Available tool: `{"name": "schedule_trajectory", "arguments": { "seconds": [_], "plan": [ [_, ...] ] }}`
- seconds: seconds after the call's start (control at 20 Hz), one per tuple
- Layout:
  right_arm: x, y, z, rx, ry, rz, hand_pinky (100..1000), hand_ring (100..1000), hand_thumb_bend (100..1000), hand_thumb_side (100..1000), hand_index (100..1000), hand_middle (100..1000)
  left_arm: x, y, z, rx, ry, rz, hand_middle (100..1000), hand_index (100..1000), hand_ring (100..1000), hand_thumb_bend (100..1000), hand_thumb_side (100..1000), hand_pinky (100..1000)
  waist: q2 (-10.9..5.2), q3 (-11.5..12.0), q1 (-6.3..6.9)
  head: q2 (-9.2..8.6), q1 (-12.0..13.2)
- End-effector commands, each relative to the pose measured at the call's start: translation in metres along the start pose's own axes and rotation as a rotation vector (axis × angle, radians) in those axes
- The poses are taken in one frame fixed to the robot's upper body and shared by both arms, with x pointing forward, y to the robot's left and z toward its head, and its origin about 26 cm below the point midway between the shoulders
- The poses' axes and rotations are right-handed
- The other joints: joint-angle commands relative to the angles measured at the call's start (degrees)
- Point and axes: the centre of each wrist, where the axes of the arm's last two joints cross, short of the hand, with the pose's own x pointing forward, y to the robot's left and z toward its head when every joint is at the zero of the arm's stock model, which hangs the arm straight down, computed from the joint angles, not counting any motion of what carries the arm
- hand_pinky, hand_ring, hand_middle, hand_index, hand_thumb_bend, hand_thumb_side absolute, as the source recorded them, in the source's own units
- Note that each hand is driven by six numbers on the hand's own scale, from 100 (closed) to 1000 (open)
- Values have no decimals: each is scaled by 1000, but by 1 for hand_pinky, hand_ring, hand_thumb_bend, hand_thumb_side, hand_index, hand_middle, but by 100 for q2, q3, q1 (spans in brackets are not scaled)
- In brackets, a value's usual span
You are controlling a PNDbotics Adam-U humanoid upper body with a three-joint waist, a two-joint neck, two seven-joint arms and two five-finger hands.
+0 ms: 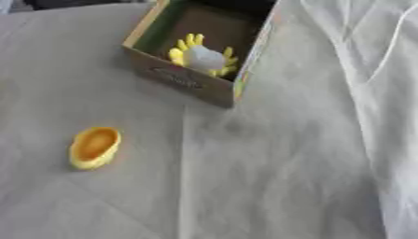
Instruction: Pick up objects on the table and place them in the box.
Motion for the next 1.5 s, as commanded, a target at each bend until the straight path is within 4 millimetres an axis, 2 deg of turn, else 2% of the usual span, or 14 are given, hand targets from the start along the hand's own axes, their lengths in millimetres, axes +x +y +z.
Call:
{"name": "schedule_trajectory", "arguments": {
  "seconds": [0.05,0.4,0.8,0.9,0.95,1.0,1.3,1.4,1.5],
  "plan": [
    [7,-4,-6,16,-18,16,891,1000,100,574,871,678,3,43,-7,74,-61,-35,381,472,393,428,100,502,-187,27,9,34,-9],
    [7,-5,-5,9,-10,22,891,1000,100,577,871,679,53,86,-41,158,-269,-28,401,488,411,430,100,510,-250,34,68,114,40],
    [8,-5,-8,-15,-24,12,890,1000,100,584,870,682,112,112,-84,274,-437,61,410,494,418,345,100,522,-287,-79,110,81,119],
    [8,-5,-12,-22,-41,2,890,1000,100,588,869,684,126,117,-94,301,-465,75,415,499,422,337,100,528,-263,-191,144,25,172],
    [8,-4,-14,-26,-51,-4,889,1000,100,677,869,686,132,120,-98,314,-481,79,419,499,422,337,100,528,-248,-251,161,4,203],
    [9,-3,-17,-28,-63,-11,889,1000,100,590,869,686,138,122,-103,330,-502,90,418,502,422,314,100,529,-227,-333,188,-18,250],
    [11,7,-39,-12,-138,-84,888,1000,100,594,869,688,160,137,-128,471,-434,98,454,546,454,348,100,555,-54,-939,383,-213,658],
    [12,12,-47,8,-162,-117,888,1000,100,595,869,688,162,138,-135,522,-388,80,465,558,463,376,100,562,11,-1164,461,-301,860],
    [13,17,-53,27,-181,-149,889,1000,100,594,869,687,163,134,-143,560,-338,65,476,572,474,357,100,576,71,-1365,524,-373,1041]
  ]
}}
